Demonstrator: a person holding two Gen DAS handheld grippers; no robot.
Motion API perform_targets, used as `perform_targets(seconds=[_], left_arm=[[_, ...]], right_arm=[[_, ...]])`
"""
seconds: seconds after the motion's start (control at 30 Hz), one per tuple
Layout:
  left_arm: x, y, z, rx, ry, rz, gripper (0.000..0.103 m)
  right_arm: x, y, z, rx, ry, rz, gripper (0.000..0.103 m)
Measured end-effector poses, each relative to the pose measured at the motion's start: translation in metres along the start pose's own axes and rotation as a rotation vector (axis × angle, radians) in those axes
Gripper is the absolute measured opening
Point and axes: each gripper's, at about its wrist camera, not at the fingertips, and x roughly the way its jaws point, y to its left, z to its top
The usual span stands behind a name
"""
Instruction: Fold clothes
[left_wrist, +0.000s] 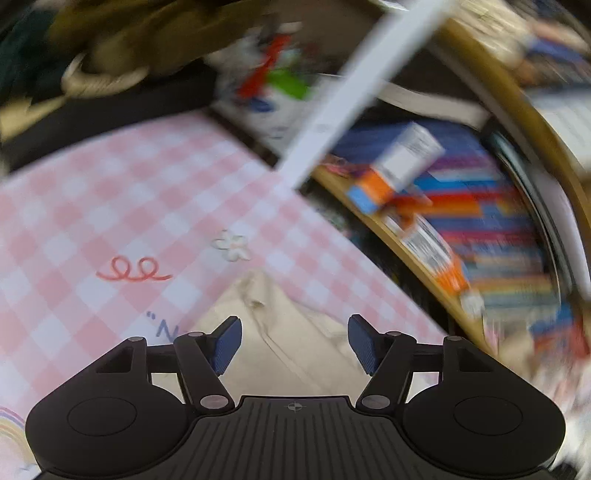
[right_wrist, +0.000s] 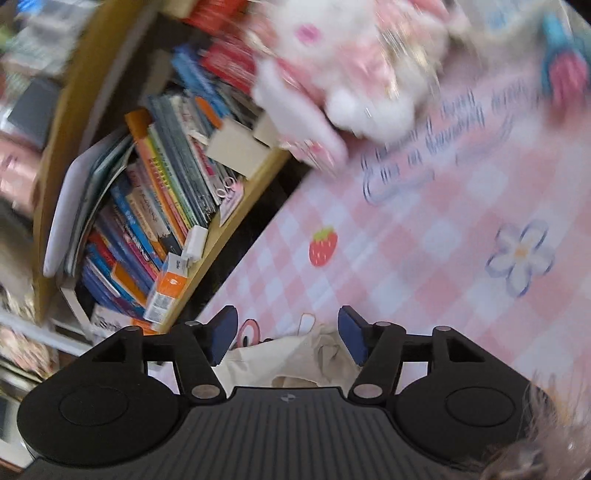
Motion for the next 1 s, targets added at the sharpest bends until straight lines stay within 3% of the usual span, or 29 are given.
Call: perform_targets(seconds=[0.07, 0.23, 0.37, 0.47, 0.57, 0.87, 0.93, 1.0], left_arm=[[-0.001, -0.021, -0.018, 0.165, 0.008, 0.010, 0.064], [0.019, -0.071, -0.077, 0.591, 0.069, 0.021, 0.064], [0.034, -0.092, -0.112, 0.780, 0.075, 0.012, 0.066], [0.040, -0.093, -0.124, 0.834, 0.059, 0.021, 0.066], [0.041, -0.083, -0.121, 0.781, 0.070, -0.013, 0.073], [0.037, -0.078, -0.121, 0.817, 0.087, -0.065, 0.075], [0.036, -0.077, -0.121, 0.831, 0.098, -0.078, 0.075], [0.035, -0.076, -0.120, 0.843, 0.118, -0.086, 0.076]], right_arm=[[-0.010, 0.018, -0.008, -0.138, -0.020, -0.047, 0.058], [-0.003, 0.076, -0.072, -0.592, 0.030, -0.155, 0.058], [0.020, 0.103, -0.119, -0.720, 0.108, -0.173, 0.056], [0.037, 0.119, -0.145, -0.808, 0.113, -0.182, 0.056], [0.055, 0.129, -0.160, -0.852, 0.114, -0.210, 0.056], [0.091, 0.137, -0.151, -0.801, 0.190, -0.288, 0.062], [0.109, 0.142, -0.139, -0.807, 0.159, -0.332, 0.058], [0.126, 0.147, -0.122, -0.826, 0.066, -0.369, 0.042]])
